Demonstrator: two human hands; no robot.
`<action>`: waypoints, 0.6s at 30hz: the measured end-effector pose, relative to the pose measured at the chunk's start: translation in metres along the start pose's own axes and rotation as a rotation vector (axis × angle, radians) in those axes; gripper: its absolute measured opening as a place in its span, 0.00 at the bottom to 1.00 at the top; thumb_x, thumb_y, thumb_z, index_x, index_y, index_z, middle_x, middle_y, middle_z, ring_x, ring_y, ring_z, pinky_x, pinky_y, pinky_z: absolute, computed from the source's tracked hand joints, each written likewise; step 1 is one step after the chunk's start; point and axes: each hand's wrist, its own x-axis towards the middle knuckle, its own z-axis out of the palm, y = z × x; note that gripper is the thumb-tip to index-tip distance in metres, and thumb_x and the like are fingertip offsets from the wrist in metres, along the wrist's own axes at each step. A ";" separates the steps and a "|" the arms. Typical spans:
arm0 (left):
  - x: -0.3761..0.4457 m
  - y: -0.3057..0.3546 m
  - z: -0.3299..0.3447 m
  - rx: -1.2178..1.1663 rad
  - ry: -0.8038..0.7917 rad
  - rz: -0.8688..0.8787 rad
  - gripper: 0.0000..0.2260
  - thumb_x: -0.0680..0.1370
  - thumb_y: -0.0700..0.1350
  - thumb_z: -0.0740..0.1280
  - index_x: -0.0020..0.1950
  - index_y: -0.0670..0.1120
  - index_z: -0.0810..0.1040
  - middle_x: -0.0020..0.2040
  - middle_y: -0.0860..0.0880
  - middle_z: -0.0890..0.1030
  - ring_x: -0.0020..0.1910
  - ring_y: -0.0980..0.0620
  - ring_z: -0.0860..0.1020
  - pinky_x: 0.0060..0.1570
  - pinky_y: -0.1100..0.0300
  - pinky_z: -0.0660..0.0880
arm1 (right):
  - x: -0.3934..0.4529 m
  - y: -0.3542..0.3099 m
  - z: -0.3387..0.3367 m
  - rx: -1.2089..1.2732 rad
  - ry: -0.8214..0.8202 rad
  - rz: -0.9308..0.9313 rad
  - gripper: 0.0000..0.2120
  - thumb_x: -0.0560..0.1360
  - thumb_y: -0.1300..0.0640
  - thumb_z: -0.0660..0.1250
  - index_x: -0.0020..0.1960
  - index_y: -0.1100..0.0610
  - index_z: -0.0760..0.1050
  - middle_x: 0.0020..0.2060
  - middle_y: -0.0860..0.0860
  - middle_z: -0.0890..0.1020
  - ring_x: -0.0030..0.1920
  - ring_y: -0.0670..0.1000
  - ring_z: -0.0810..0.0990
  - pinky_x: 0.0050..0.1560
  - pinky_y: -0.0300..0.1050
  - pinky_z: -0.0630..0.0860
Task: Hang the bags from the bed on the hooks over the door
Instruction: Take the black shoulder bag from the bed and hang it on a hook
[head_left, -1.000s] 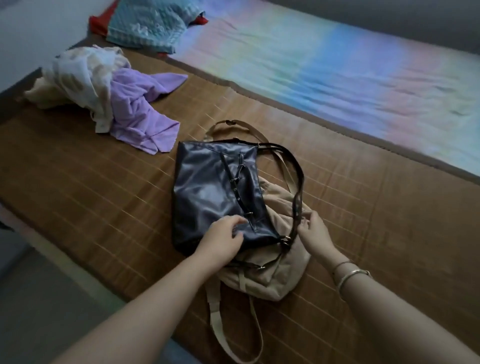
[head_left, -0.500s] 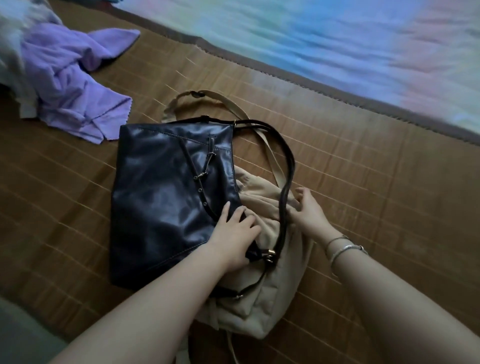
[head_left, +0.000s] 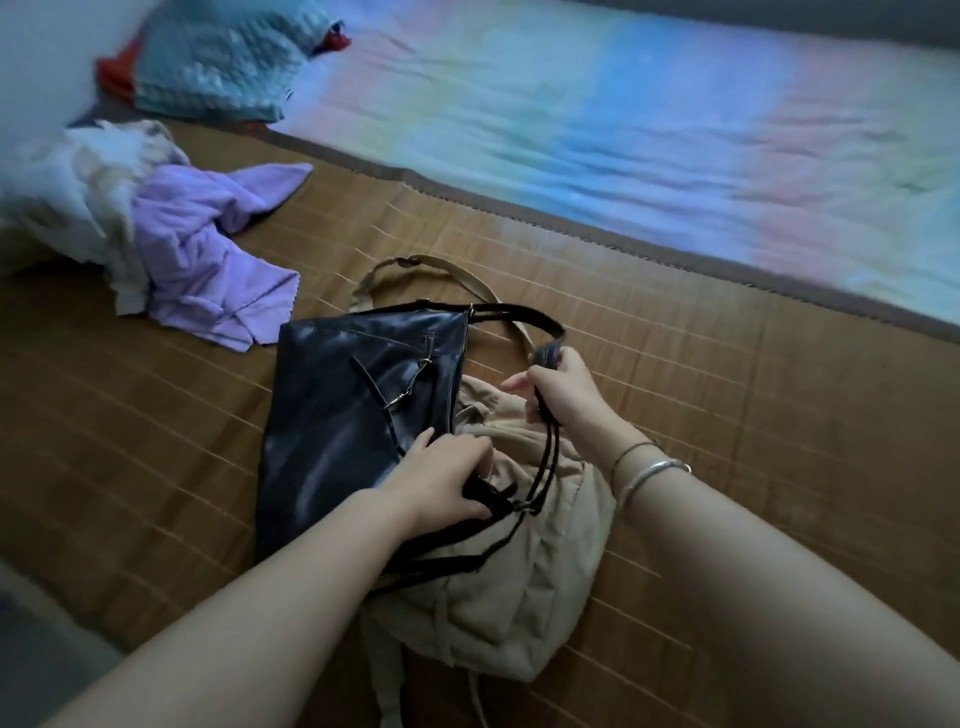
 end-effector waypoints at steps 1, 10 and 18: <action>-0.007 0.001 -0.007 -0.029 0.021 0.015 0.15 0.69 0.52 0.69 0.52 0.50 0.70 0.54 0.53 0.76 0.59 0.50 0.73 0.71 0.47 0.58 | -0.009 -0.010 -0.001 -0.063 -0.006 -0.028 0.18 0.70 0.68 0.59 0.58 0.59 0.65 0.41 0.56 0.83 0.25 0.49 0.70 0.24 0.40 0.69; -0.070 0.013 -0.110 -0.095 0.499 0.048 0.33 0.71 0.44 0.67 0.74 0.47 0.59 0.71 0.46 0.69 0.69 0.45 0.69 0.68 0.48 0.66 | -0.129 -0.098 0.004 -0.489 0.083 -0.483 0.16 0.70 0.68 0.57 0.46 0.51 0.77 0.36 0.53 0.81 0.27 0.48 0.73 0.28 0.41 0.70; -0.112 0.033 -0.209 -0.082 0.634 0.269 0.28 0.71 0.43 0.70 0.70 0.51 0.67 0.73 0.48 0.66 0.69 0.45 0.68 0.65 0.55 0.66 | -0.238 -0.155 0.041 -0.339 0.125 -0.657 0.23 0.64 0.75 0.54 0.41 0.52 0.79 0.32 0.52 0.80 0.21 0.47 0.72 0.27 0.39 0.71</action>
